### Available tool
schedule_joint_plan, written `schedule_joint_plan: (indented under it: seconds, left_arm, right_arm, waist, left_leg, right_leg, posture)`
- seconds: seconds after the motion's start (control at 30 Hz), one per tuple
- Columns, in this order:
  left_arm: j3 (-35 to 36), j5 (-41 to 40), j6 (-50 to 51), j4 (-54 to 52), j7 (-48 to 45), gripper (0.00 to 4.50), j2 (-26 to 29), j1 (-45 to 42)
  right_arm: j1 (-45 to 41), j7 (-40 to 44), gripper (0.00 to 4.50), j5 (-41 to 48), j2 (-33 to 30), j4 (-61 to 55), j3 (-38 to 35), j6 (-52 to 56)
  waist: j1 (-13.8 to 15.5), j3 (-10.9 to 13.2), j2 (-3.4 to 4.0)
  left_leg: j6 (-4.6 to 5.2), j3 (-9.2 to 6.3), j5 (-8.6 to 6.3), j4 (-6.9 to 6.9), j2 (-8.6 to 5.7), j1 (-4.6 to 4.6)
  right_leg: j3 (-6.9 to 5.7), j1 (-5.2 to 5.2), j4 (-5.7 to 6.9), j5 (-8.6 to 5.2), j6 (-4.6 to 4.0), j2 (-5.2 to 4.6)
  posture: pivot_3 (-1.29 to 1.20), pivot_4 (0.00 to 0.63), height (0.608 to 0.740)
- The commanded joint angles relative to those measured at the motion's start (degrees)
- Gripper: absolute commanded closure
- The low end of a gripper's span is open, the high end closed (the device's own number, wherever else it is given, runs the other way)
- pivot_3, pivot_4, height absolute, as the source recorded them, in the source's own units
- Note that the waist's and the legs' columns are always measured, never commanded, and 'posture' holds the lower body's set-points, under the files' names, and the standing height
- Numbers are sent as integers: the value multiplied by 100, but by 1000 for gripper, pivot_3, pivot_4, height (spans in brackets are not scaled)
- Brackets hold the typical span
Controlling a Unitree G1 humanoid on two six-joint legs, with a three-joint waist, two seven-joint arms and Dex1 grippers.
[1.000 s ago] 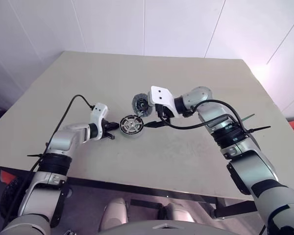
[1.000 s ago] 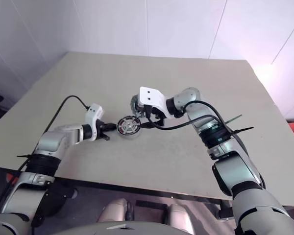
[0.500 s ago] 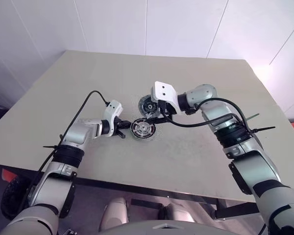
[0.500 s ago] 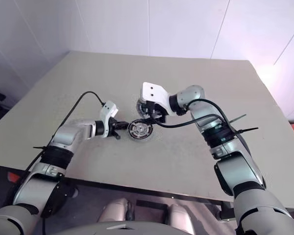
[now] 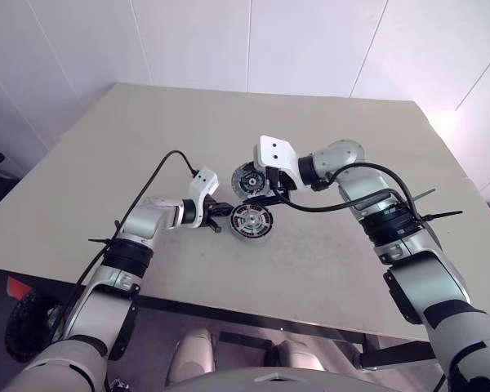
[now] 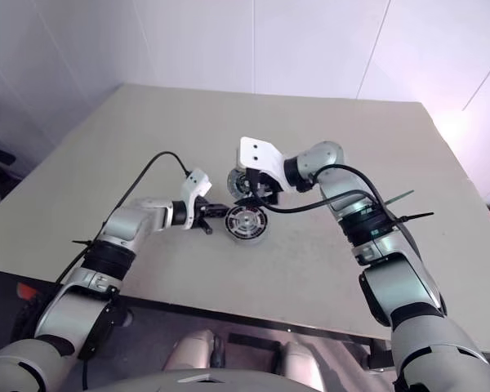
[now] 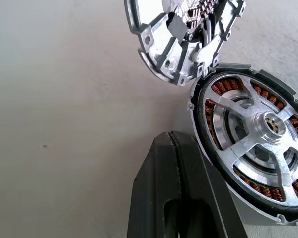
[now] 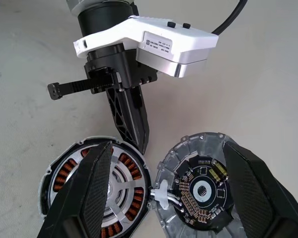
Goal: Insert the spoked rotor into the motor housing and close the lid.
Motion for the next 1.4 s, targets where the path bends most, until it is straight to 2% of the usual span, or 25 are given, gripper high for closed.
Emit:
schedule_joint_plan:
  seconds: [0.03,0.13,0.33,0.63,0.8,1.4]
  left_arm:
    - [85,-104,53,-269,-128,4500,66,-14]
    - [267,-177,184,-469,-138,4500,334,194]
    - [698,-396,501,-1129,8,4500,767,704]
    - [1237,-696,823,-1855,437,4500,913,1221]
    - [1268,-806,900,-2029,576,4500,903,1307]
    - [1359,-999,871,-2168,903,4500,832,1471]
  right_arm:
    - [82,267,500,121,-285,-299,-157,-210]
    - [383,947,500,181,-831,-575,-63,-556]
    - [583,1351,500,14,-1236,-531,39,-1006]
    - [580,1252,500,-348,-943,-300,355,-1442]
    - [507,1164,500,-644,-774,48,570,-1770]
    - [-793,1274,500,-1706,-312,1546,1319,-3723]
  waist:
    - [0,0,0]
    - [-5,0,0]
    - [-84,1,0]
    - [-145,1,0]
    - [-160,1,0]
    - [-194,1,0]
  left_leg:
    - [0,0,0,0,0,0]
    - [4,0,-2,0,1,-2]
    - [17,0,-10,0,7,-1]
    - [22,0,-4,1,6,11]
    - [24,0,-5,1,5,8]
    - [27,0,-6,2,5,6]
  right_leg:
    - [0,0,0,0,0,0]
    - [-1,-1,-2,0,0,0]
    - [-2,-9,5,-2,-1,4]
    - [-3,4,7,-2,-2,4]
    - [-3,3,6,-2,-2,4]
    - [-3,1,6,-2,-3,4]
  posture:
    - [0,0,740]
    - [0,0,740]
    - [0,0,740]
    - [0,0,740]
    - [0,0,740]
    - [0,0,740]
